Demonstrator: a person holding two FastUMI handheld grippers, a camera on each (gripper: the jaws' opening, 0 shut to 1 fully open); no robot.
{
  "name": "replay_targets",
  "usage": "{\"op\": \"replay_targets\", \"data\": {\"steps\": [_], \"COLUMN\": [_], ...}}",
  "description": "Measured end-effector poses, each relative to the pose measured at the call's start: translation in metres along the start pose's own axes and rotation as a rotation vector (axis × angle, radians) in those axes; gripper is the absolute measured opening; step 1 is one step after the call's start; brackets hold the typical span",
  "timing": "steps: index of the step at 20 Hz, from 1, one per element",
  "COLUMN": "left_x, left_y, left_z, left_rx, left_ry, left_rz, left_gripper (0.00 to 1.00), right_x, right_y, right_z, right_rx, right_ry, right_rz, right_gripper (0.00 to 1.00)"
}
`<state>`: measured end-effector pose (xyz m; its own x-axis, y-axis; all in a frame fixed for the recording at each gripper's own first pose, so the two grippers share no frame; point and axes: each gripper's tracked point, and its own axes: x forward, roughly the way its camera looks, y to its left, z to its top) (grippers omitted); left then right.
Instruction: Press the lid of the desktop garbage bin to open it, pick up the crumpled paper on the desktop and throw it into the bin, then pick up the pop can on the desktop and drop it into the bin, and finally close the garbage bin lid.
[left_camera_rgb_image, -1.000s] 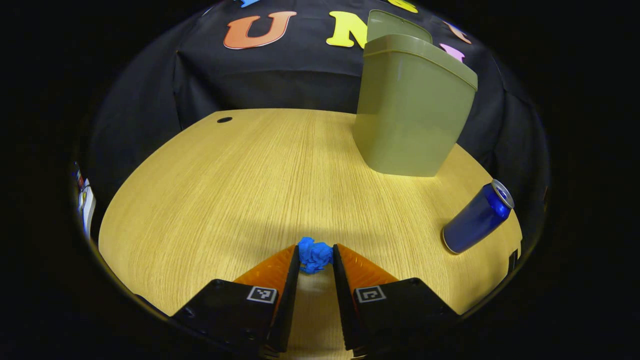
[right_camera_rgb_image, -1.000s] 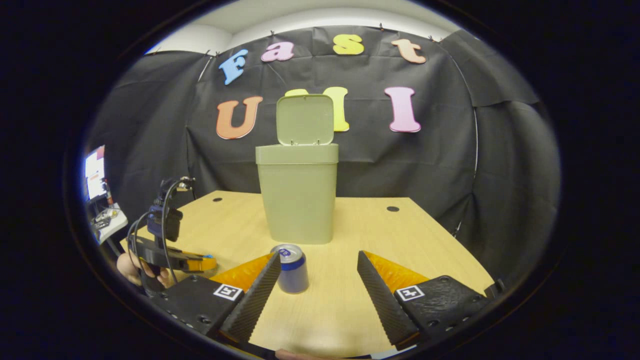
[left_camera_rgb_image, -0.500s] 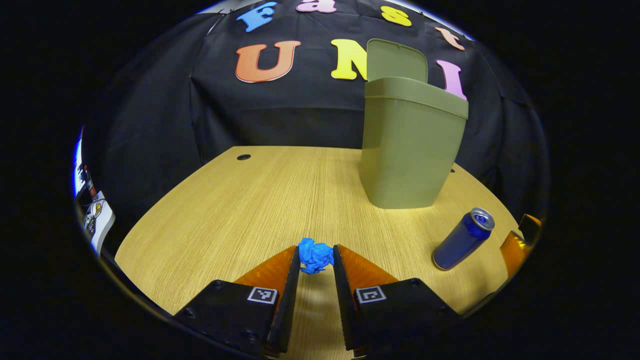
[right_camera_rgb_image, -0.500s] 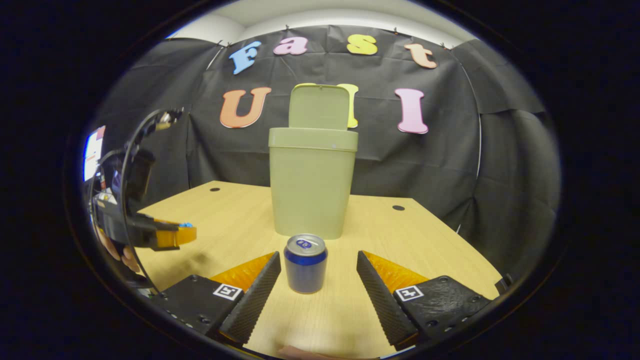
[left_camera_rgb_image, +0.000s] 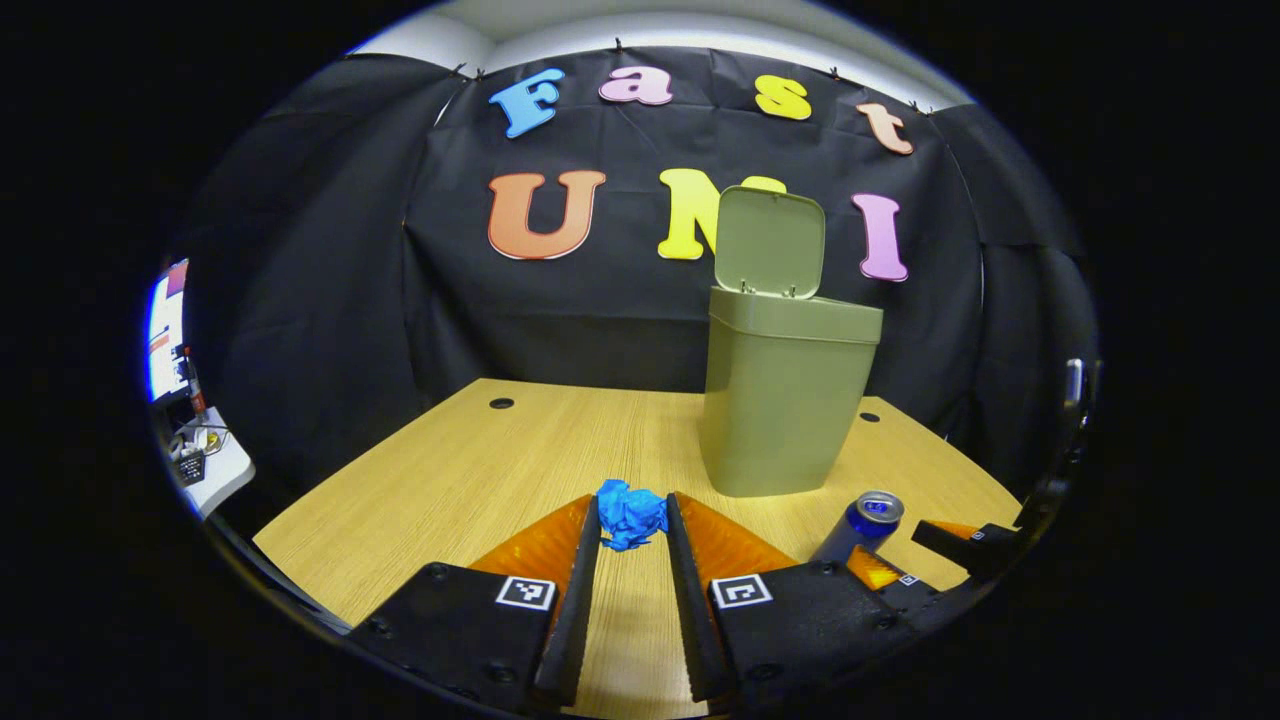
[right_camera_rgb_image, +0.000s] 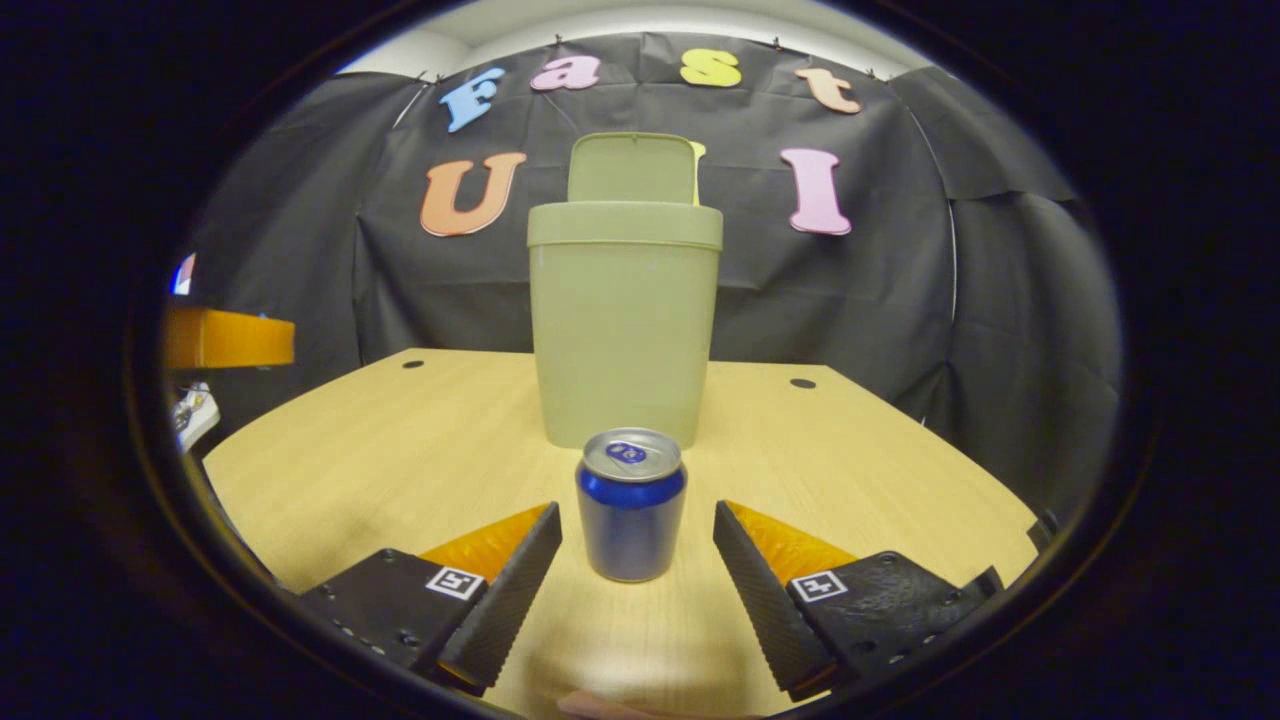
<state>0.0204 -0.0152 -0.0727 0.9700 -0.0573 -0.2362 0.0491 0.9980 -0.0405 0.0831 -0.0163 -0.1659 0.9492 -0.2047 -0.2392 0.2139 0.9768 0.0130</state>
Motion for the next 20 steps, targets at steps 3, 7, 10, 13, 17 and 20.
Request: {"op": "replay_targets", "data": {"steps": [3,7,10,13,17,20], "left_x": [-0.007,-0.007,-0.003,-0.001,0.002,0.003], "left_y": [-0.004,-0.004,-0.004,-0.002,0.002,-0.008], "left_z": [0.008,0.003,-0.001,-0.002,-0.003,-0.001], "left_rx": [0.009,0.016,0.012,0.014,0.021,0.015], "left_ry": [-0.027,-0.005,0.012,0.015,0.012,0.011], "left_rz": [-0.008,-0.001,0.0,0.009,0.02,0.013], "left_gripper": [0.42,0.42,0.43,0.43,0.43,0.43], "right_x": [0.019,0.037,0.048,0.054,0.046,0.031], "right_y": [0.001,0.004,0.005,0.005,0.005,-0.003], "right_z": [-0.002,-0.004,-0.009,-0.009,0.003,0.021], "right_rx": [0.02,0.01,-0.01,-0.006,0.019,-0.009], "right_ry": [0.02,0.045,0.066,0.07,0.026,-0.031], "right_rz": [-0.014,-0.021,-0.023,-0.008,0.042,0.045], "right_gripper": [0.95,0.98,0.95,0.96,0.82,0.82]}}
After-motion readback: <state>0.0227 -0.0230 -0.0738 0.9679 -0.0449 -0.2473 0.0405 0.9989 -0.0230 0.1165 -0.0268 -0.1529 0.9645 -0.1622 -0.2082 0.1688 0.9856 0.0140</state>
